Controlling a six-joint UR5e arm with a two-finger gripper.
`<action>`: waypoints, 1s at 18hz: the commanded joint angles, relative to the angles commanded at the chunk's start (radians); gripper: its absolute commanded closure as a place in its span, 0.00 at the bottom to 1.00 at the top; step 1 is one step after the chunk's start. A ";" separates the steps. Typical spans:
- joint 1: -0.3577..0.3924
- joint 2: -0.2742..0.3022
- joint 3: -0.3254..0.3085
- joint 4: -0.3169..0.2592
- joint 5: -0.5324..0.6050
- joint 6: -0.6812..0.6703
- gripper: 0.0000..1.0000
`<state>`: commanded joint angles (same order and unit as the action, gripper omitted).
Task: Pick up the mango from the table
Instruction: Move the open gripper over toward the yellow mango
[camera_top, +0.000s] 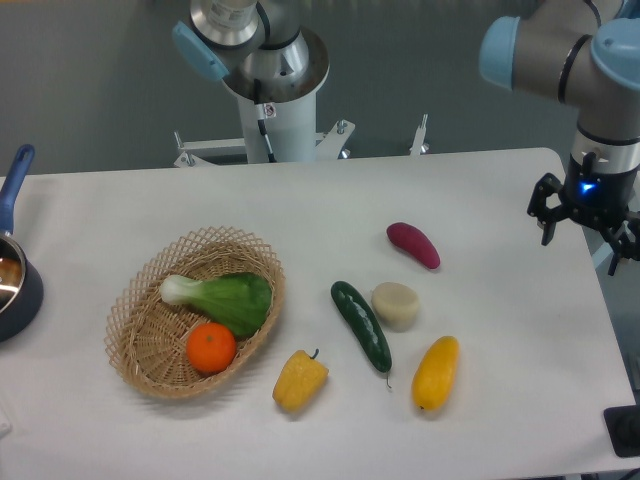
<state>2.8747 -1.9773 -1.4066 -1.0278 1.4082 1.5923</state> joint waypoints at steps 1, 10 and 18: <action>-0.003 0.000 0.000 0.003 0.002 0.002 0.00; -0.008 0.002 -0.097 0.067 0.000 -0.021 0.00; -0.044 -0.005 -0.160 0.110 0.006 -0.225 0.00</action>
<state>2.8303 -1.9819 -1.5662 -0.9173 1.4143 1.3669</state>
